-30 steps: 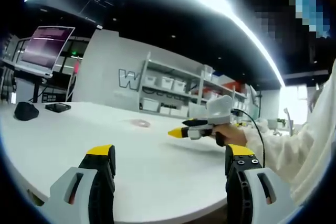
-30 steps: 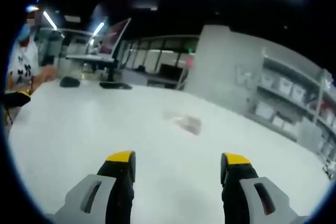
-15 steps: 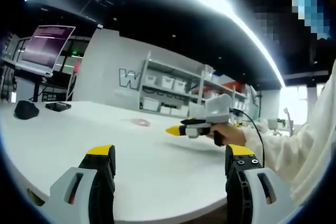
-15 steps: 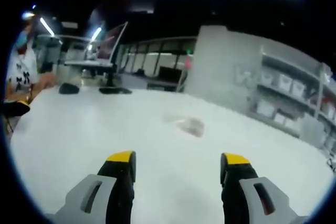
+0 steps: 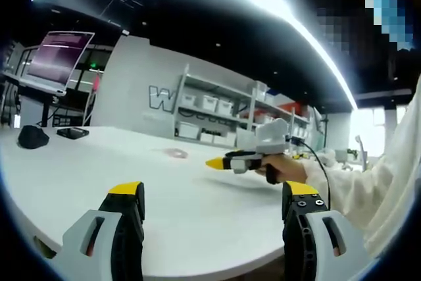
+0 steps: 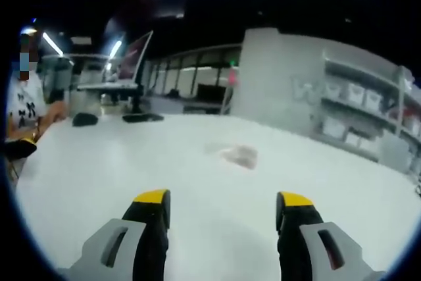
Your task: Open the resealable bag by pulling the two sides of the seal apart until the entire bag opening is separated and visibly accessible.
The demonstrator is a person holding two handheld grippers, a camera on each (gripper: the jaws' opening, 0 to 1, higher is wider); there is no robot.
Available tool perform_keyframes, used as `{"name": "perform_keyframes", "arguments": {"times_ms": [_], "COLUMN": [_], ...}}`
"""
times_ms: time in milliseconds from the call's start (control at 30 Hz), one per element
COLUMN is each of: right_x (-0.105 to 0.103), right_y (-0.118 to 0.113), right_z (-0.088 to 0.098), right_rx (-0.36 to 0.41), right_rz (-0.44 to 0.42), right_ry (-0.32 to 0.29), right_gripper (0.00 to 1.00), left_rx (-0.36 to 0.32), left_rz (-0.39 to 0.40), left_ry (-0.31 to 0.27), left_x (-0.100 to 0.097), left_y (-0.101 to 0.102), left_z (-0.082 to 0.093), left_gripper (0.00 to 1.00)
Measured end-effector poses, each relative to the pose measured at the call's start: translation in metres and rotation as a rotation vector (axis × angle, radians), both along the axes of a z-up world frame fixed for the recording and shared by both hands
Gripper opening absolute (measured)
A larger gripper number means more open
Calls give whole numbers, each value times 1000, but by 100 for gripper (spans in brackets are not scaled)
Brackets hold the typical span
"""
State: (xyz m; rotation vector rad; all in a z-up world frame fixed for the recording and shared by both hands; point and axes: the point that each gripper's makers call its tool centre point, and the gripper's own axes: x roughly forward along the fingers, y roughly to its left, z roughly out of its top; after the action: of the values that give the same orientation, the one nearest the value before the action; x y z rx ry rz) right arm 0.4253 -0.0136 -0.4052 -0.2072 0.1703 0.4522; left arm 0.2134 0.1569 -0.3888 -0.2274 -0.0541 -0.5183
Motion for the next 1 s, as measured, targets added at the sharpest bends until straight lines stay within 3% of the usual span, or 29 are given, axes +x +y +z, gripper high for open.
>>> {"name": "perform_keyframes", "arguments": {"times_ms": [100,433,1000], "right_x": [1,2,14], "right_y": [1,4,16], "right_z": [0,-3,-5], "right_rx": [31,31,-10], "right_rz": [-5,0,23], "right_ry": [13,24,9], "right_gripper": [64,63,63], "left_rx": [2,13,17], "left_rz": [-2,4,0], "left_ry": [-1,0,5], "left_x": [0,1,1], "left_y": [0,1,0], "left_z": [0,0,-1], "left_gripper": [85,85,85]}}
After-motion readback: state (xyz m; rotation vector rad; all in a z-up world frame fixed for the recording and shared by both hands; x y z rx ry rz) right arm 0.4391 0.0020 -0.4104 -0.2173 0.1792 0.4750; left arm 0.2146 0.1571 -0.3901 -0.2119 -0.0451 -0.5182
